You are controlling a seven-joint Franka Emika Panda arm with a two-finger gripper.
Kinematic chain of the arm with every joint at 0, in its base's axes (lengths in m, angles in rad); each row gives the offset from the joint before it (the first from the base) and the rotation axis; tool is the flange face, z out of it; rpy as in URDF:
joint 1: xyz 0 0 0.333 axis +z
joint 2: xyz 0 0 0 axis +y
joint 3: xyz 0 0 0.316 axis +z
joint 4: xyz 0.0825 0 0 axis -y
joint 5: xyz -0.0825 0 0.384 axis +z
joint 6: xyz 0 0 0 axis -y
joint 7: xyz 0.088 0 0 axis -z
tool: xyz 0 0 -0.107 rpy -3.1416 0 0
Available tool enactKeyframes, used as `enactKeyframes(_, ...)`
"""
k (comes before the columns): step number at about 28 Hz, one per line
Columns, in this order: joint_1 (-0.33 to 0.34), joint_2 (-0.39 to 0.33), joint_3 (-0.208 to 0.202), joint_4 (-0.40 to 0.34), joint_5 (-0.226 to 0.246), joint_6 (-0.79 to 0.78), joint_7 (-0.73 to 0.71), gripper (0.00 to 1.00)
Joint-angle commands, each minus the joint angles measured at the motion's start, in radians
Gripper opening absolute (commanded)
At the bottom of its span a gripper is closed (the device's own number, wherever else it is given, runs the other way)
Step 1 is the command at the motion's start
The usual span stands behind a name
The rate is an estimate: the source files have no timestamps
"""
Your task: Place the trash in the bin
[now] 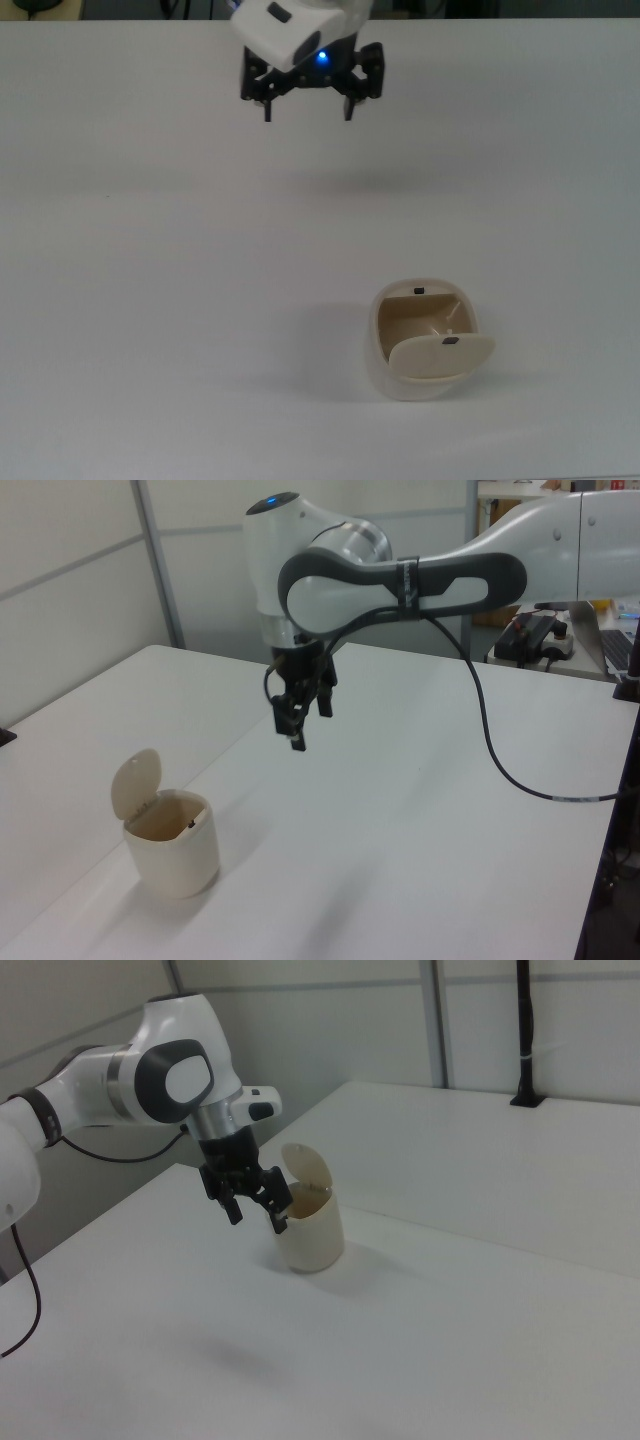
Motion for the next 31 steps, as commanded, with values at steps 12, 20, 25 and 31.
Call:
enactKeyframes(12,-0.040,-0.085,-0.104,-0.064,0.027,-0.049,-0.172,1.00)
enactKeyframes(20,-0.048,-0.111,-0.113,-0.083,0.026,-0.049,-0.187,1.00)
enactKeyframes(25,-0.051,-0.111,-0.113,-0.085,0.027,-0.049,-0.187,1.00)
enactKeyframes(31,-0.059,-0.111,-0.113,-0.083,0.027,-0.049,-0.187,1.00)
